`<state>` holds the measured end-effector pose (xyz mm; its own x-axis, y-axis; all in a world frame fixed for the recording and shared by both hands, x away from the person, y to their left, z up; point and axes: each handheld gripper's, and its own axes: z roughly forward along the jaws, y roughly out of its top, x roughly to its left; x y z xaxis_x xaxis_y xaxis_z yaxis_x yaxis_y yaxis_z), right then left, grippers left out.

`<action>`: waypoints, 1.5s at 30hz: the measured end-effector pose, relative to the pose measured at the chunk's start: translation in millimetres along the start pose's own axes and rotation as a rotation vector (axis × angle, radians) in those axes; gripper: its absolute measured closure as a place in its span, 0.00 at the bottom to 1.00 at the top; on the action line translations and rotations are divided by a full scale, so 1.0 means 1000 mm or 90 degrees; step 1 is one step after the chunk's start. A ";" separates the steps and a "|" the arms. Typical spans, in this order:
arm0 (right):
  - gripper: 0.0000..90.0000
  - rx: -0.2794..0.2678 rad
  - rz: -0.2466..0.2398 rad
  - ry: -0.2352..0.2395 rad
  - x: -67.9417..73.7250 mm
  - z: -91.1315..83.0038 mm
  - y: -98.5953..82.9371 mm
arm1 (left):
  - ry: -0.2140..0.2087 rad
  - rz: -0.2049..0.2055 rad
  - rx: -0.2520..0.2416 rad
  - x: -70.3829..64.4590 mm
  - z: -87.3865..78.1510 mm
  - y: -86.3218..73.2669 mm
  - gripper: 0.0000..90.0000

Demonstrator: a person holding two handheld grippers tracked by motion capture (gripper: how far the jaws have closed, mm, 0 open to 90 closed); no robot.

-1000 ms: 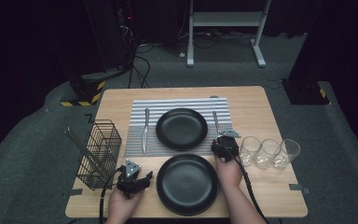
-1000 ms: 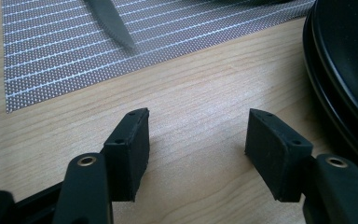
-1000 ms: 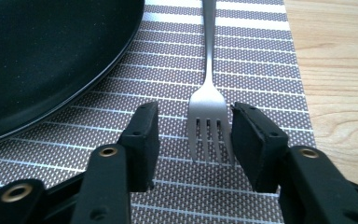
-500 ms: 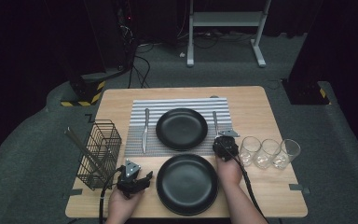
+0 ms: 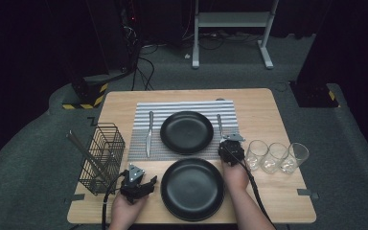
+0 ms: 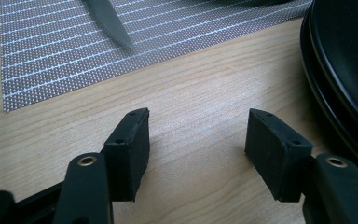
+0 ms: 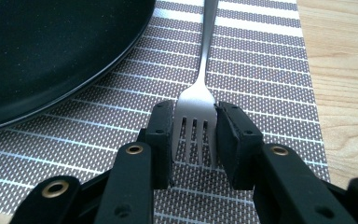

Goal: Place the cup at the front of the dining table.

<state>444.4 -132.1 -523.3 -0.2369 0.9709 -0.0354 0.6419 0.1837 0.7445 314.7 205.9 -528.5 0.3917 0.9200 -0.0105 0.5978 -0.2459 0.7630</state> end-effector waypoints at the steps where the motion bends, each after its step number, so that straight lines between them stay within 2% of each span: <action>1: 0.75 -0.001 0.000 0.001 0.000 0.000 0.000 | 0.000 0.000 0.000 0.000 0.000 0.000 0.44; 4: 0.74 -0.002 -0.007 -0.001 0.000 -0.001 -0.001 | 0.000 0.000 0.000 0.000 0.000 0.000 0.44; 21: 0.74 -0.005 0.003 0.002 -0.001 0.002 0.000 | 0.001 0.001 0.001 0.000 0.000 0.000 0.44; 36: 0.65 -0.009 0.009 0.022 0.000 -0.002 -0.002 | 0.003 0.006 0.002 -0.001 0.000 0.000 0.44; 45: 0.65 -0.020 0.007 0.029 -0.001 -0.006 -0.002 | 0.003 0.006 0.003 -0.001 0.000 0.000 0.44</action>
<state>439.3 -134.1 -520.7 -0.2633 0.9647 0.0017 0.6210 0.1681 0.7656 314.5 205.2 -528.4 0.3943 0.9190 0.0001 0.5968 -0.2561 0.7604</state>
